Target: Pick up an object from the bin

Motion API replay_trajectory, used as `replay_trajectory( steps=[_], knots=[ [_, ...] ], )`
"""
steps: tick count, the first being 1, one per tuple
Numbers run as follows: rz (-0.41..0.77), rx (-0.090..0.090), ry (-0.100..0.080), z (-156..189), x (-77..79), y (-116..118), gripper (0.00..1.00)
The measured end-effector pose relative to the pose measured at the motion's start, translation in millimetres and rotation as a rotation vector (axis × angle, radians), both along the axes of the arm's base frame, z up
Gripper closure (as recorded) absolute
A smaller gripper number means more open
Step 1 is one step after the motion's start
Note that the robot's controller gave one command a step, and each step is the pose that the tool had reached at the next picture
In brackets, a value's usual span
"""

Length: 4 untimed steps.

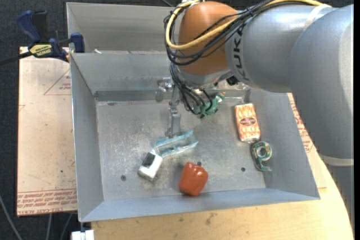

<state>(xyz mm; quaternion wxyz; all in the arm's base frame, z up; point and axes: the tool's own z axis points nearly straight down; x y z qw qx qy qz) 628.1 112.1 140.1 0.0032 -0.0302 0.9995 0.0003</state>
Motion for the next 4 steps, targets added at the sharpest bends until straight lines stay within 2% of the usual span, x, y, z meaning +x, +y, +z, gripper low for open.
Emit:
replay_trajectory(
  steps=[1,2,3,4],
  knots=[
    [0.159,0.0,0.006,-32,-6.9,13,0.0],
    [0.227,0.0,0.003,-63,-18.6,29,0.0],
    [0.301,0.003,0.0,-66,-41.6,4,0.0],
    [0.395,0.001,0.001,-67,-52.5,-44,0.0]
  ],
)
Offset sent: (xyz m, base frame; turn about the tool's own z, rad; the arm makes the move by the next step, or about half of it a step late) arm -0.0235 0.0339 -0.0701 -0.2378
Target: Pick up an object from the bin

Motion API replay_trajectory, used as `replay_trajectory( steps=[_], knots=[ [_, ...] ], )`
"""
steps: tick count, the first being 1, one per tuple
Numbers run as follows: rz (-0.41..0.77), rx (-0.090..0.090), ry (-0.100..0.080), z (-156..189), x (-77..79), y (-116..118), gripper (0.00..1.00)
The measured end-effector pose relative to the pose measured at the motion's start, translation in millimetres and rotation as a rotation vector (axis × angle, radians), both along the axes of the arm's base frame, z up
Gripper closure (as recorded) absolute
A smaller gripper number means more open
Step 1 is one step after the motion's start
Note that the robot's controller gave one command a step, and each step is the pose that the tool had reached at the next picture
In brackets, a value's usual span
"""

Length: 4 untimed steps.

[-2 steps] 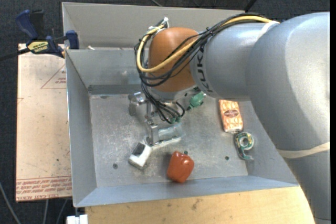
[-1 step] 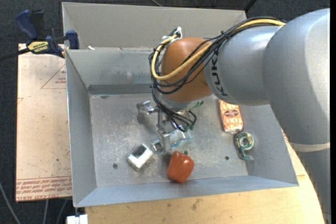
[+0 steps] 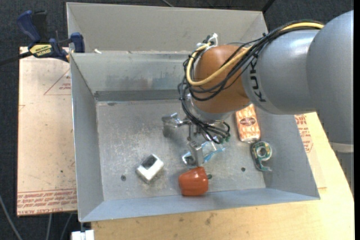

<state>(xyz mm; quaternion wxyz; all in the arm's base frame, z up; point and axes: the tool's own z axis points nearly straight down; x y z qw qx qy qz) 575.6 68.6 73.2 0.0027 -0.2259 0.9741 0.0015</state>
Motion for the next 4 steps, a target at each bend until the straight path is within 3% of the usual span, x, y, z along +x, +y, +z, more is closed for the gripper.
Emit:
replay_trajectory(
  steps=[1,2,3,4],
  knots=[
    [0.181,-0.005,-0.005,0,-20.4,-17,0.0],
    [0.358,-0.004,-0.002,-1,-50.2,-11,0.0],
    [0.406,-0.003,0.001,-3,-56.0,19,1.0],
    [0.406,-0.003,0.001,-3,-55.9,18,1.0]
  ],
)
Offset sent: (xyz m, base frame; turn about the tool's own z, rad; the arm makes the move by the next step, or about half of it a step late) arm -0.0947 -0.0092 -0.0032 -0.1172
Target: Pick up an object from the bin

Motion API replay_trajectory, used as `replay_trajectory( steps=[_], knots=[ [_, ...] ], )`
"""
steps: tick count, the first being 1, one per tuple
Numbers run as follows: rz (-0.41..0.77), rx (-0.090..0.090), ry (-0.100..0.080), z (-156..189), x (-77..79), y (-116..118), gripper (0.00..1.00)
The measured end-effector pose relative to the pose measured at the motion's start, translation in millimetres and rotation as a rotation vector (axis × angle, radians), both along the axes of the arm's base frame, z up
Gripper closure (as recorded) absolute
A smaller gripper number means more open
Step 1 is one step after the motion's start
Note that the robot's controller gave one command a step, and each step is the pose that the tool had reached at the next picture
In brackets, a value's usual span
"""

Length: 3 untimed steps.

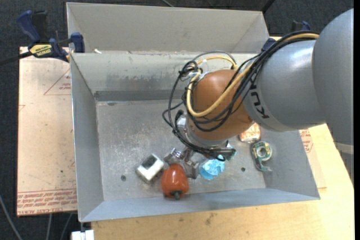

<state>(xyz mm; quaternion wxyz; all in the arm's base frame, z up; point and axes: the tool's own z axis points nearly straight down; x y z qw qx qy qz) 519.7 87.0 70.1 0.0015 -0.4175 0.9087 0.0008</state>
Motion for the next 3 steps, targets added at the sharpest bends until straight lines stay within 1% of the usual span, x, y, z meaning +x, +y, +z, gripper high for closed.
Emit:
replay_trajectory(
  steps=[1,2,3],
  knots=[
    [-0.002,0.0,-0.006,4.1,-28.9,-28.2,0.0],
    [-0.002,0.0,-0.003,3.5,-29.8,-27.7,1.0],
    [-0.002,0.0,-0.003,3.5,-29.8,-27.8,1.0]
  ],
)
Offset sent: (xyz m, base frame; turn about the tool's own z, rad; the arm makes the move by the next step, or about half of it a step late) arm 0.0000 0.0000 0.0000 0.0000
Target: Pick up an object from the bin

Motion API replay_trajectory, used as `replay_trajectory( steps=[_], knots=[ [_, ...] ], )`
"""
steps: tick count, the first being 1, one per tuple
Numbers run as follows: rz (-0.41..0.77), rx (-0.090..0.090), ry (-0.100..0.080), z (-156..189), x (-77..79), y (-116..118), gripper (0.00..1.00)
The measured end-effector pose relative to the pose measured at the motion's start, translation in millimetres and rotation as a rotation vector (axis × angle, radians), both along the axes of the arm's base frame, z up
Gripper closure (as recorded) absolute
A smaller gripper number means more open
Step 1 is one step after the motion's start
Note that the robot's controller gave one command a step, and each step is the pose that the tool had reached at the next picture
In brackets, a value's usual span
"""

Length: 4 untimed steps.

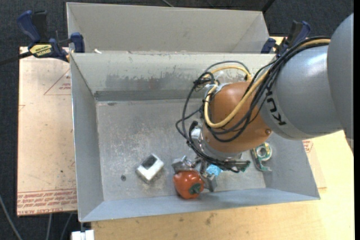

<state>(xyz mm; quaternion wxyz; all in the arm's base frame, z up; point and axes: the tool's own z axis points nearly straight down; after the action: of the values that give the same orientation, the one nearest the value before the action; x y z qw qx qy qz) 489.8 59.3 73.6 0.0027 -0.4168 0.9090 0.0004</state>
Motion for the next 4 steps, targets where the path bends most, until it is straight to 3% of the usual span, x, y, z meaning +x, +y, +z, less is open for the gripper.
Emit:
replay_trajectory(
  steps=[1,2,3,4],
  knots=[
    [0.0,0.0,0.0,0,0.0,0,1.0],
    [0.04,0.0,0.004,-2,11.7,-10,1.0],
    [0.037,-0.001,0.01,50,17.0,-7,1.0],
    [0.038,0.0,-0.01,67,14.3,8,1.0]
  ],
)
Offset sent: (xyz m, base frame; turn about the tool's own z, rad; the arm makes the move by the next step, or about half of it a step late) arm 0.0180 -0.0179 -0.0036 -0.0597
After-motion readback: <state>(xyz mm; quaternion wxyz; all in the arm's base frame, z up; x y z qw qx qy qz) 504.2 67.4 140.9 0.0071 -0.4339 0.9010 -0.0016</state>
